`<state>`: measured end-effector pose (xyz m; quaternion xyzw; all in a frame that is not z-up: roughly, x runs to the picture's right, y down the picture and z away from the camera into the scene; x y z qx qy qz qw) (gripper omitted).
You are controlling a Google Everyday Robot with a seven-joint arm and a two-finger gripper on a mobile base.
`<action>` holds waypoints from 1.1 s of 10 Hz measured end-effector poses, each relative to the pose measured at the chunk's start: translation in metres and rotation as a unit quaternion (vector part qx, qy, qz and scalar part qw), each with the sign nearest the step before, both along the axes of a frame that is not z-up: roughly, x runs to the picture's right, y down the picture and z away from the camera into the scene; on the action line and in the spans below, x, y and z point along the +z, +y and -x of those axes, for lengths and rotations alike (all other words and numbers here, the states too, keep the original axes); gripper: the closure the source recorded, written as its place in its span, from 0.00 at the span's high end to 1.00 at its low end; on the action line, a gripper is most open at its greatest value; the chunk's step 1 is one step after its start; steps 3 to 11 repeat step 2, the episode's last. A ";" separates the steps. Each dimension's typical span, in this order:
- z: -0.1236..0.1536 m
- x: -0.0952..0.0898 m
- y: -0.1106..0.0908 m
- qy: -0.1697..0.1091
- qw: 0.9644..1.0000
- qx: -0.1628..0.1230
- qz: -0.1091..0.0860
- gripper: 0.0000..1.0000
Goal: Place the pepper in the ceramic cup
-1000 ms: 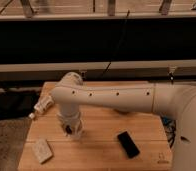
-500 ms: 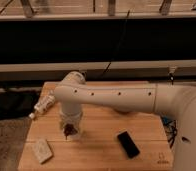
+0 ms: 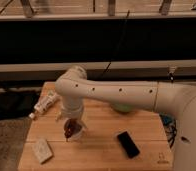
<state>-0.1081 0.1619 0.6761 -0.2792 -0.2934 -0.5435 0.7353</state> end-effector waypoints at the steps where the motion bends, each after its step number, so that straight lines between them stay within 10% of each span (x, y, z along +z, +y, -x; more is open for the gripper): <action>1: -0.002 0.000 0.004 0.001 1.000 -0.002 0.002 0.80; 11: -0.003 -0.001 0.006 0.002 1.000 -0.001 0.002 0.80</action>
